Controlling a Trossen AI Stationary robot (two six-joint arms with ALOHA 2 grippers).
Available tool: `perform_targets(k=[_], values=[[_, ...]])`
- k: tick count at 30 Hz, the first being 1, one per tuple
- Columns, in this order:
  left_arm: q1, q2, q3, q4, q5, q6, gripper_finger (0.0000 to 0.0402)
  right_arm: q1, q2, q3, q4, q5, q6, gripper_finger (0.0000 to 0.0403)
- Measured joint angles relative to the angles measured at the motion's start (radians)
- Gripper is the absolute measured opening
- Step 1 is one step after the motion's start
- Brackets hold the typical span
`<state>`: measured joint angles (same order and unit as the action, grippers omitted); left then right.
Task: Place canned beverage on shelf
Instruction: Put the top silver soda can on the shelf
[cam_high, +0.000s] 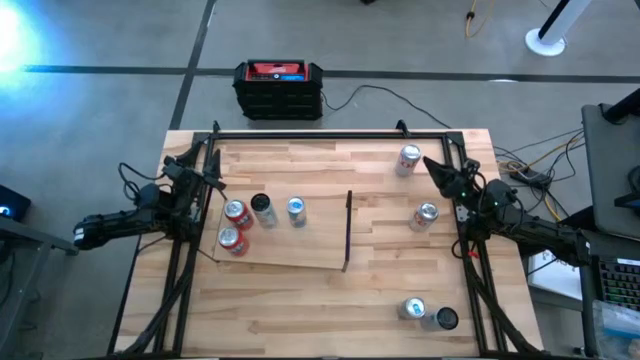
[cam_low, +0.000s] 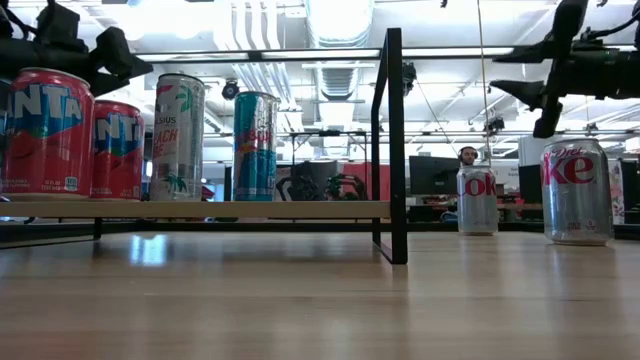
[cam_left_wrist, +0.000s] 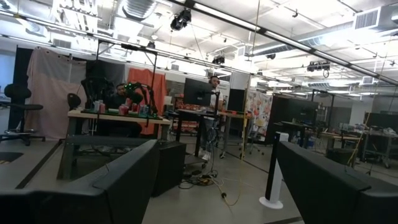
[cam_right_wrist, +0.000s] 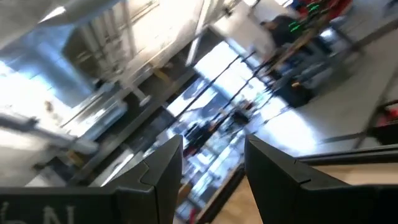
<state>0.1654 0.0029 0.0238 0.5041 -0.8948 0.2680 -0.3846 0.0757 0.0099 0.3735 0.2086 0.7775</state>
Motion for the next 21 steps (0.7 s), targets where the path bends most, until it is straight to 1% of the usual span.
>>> perform_targets(k=[2,5,8,11,13,16,18,21], values=[[0.0,0.0,0.0,0.0,0.0,0.0,0.0311,0.0,0.0,0.0,0.014,-0.049,-0.004,0.0157],[0.0,0.0,0.0,0.0,0.0,0.0,0.0311,0.0,-0.001,0.003,0.003,-0.059,0.009,0.0157],[0.0,0.0,0.001,0.0,0.0,0.0,0.0311,0.0,0.009,0.05,-0.105,-0.059,-0.006,0.0157],[0.0,0.0,0.001,-0.001,0.0,0.0,0.0311,0.0,0.037,0.151,-0.284,-0.031,-0.009,0.0157],[0.0,0.0,0.001,-0.001,0.0,0.0,0.0311,0.0,0.077,0.231,-0.403,-0.028,-0.008,0.0157],[0.0,0.0,0.002,-0.001,0.0,0.0,0.0311,0.0,0.152,0.36,-0.546,-0.029,-0.021,0.0157],[0.0,0.0,0.002,-0.001,0.0,0.0,0.0311,0.0,0.209,0.447,-0.634,-0.03,-0.062,0.0157],[0.0,0.0,0.002,-0.001,0.0,0.0,0.0311,0.0,0.309,0.562,-0.795,-0.023,-0.085,0.0157]])
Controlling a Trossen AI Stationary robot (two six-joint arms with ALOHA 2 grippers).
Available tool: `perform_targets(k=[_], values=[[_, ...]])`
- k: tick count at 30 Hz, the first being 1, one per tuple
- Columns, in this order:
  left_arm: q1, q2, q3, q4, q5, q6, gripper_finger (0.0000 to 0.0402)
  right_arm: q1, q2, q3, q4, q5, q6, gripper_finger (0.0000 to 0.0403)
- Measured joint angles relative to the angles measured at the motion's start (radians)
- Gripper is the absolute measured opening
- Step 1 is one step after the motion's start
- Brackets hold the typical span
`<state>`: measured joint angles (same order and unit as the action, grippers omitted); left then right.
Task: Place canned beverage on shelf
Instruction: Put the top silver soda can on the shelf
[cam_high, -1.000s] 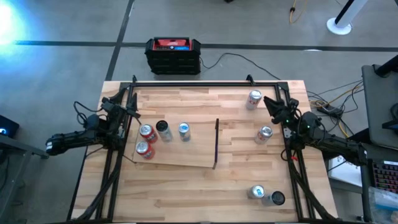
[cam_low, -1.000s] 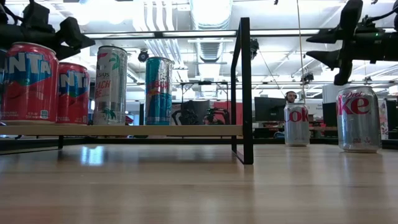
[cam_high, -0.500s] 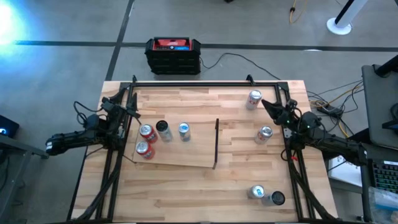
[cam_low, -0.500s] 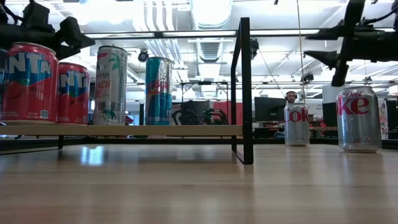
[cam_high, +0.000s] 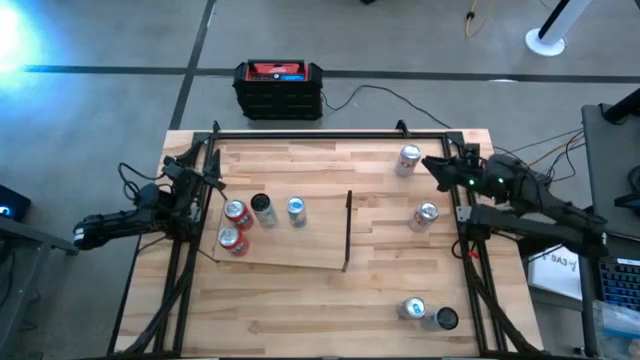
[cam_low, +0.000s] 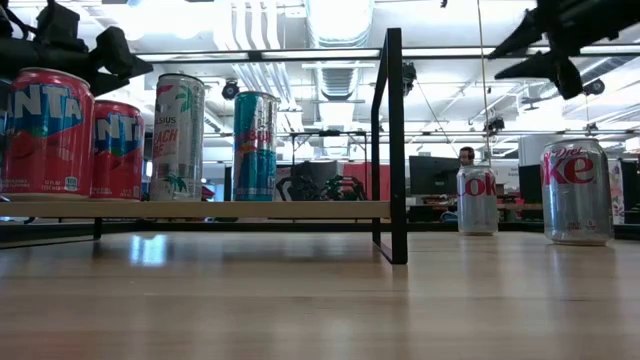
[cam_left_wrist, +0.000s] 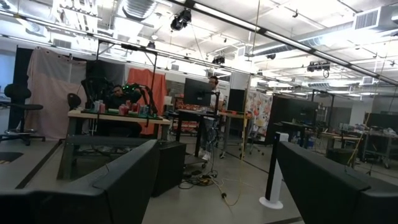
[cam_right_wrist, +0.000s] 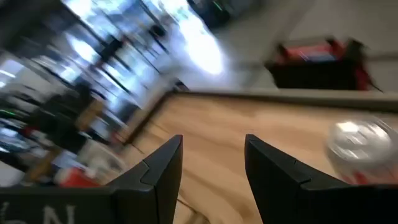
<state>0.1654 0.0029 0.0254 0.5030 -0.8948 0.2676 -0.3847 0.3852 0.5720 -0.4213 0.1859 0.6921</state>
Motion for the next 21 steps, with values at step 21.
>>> perform_targets(k=[21], values=[[0.0,0.0,0.0,-0.001,0.0,0.0,0.0311,-0.221,0.772,0.694,-0.853,0.08,0.112,0.0157]])
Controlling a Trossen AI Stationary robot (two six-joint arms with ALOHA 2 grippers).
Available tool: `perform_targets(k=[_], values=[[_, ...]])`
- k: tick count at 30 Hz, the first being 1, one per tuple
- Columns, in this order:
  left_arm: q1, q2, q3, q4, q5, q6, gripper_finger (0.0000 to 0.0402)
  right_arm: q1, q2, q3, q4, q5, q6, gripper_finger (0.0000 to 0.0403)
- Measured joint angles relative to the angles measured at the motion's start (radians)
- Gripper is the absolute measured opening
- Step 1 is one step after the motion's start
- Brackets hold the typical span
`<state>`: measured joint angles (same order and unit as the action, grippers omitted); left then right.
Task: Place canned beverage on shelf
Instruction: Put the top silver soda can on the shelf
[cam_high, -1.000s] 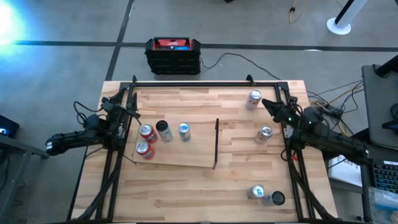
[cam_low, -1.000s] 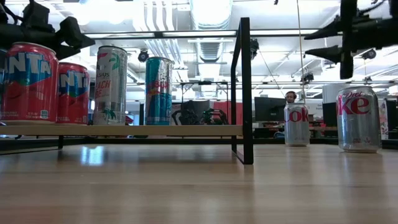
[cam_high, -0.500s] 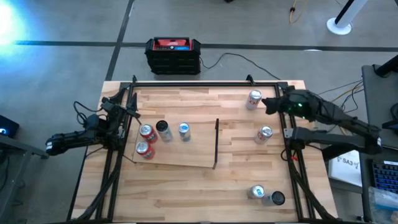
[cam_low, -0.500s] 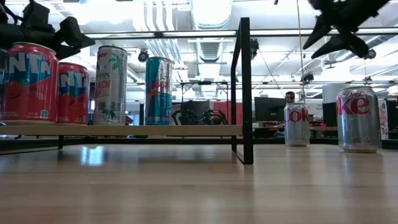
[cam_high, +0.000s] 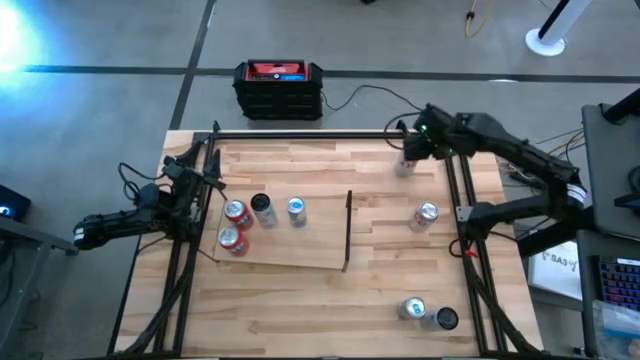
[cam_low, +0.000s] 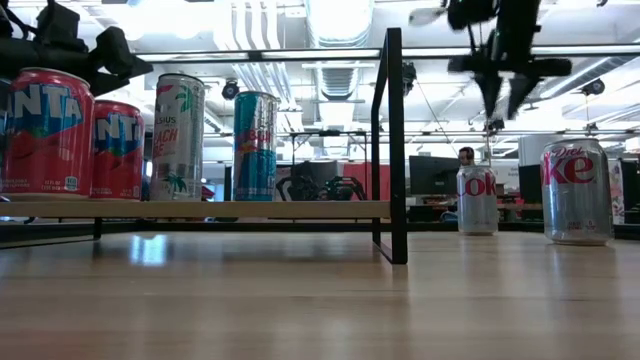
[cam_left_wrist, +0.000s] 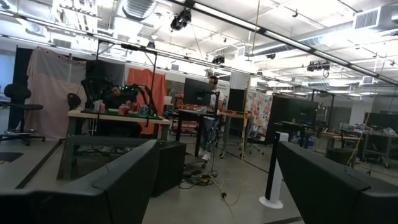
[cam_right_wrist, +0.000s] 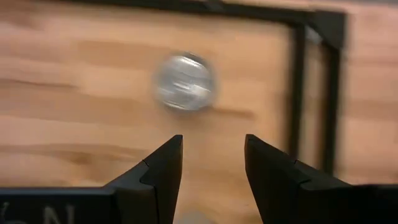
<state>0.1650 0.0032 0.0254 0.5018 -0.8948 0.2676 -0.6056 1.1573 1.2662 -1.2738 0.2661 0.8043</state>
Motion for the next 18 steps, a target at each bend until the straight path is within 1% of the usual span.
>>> perform_targets(k=[2,5,12,18], values=[[0.0,0.0,0.0,-0.001,0.0,0.0,0.0311,-0.029,0.039,0.034,-0.064,0.0,-0.005,0.0157],[0.0,0.0,0.0,-0.001,0.0,0.0,0.0311,-0.052,0.053,0.057,-0.078,-0.014,-0.029,0.0157],[0.0,0.0,0.0,-0.001,0.0,0.0,0.0311,-0.066,0.058,0.031,-0.042,-0.071,-0.05,0.0157],[0.0,0.0,0.0,-0.001,0.0,0.0,0.0311,-0.064,0.077,0.031,-0.033,-0.059,-0.028,0.0157]])
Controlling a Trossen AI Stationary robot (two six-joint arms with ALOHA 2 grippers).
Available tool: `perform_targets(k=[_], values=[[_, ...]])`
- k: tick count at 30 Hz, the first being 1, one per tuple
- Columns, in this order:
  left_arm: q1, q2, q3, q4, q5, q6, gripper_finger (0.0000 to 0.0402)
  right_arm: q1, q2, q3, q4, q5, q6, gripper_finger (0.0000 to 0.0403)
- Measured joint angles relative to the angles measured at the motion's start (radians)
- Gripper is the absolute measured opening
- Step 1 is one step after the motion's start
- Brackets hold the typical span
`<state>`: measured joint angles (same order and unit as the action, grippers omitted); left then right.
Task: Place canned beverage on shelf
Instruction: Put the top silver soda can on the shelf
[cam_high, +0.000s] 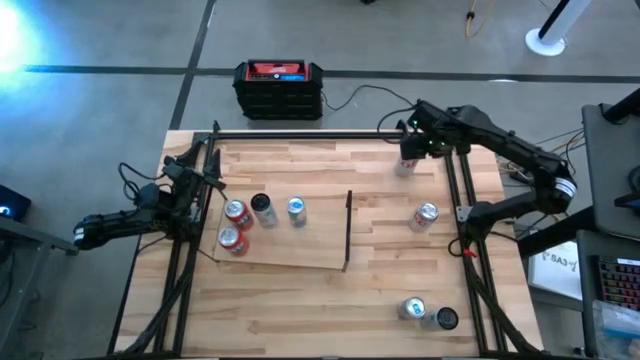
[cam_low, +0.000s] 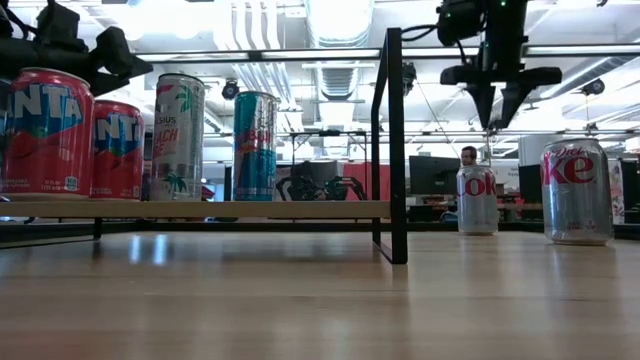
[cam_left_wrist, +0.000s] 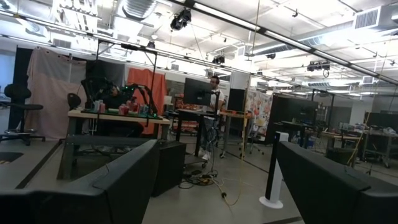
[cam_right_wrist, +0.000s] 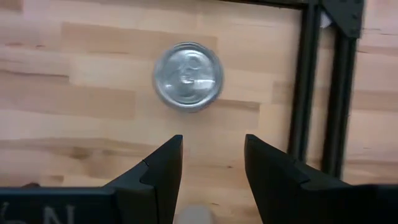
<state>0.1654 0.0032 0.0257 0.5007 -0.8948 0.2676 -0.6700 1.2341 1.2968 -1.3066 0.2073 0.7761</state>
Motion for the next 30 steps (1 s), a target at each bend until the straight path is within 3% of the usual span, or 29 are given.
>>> perform_targets(k=[7,18,30], values=[[0.0,0.0,0.0,0.0,0.0,0.0,0.0311,-0.001,0.064,0.001,0.004,0.003,0.178,0.0157],[0.0,0.0,0.0,0.0,0.0,0.0,0.0311,-0.007,0.231,0.011,0.083,0.002,0.229,0.0157],[0.0,0.0,0.0,0.001,0.0,0.0,0.0311,-0.007,0.256,0.04,0.06,0.002,0.355,0.0157]])
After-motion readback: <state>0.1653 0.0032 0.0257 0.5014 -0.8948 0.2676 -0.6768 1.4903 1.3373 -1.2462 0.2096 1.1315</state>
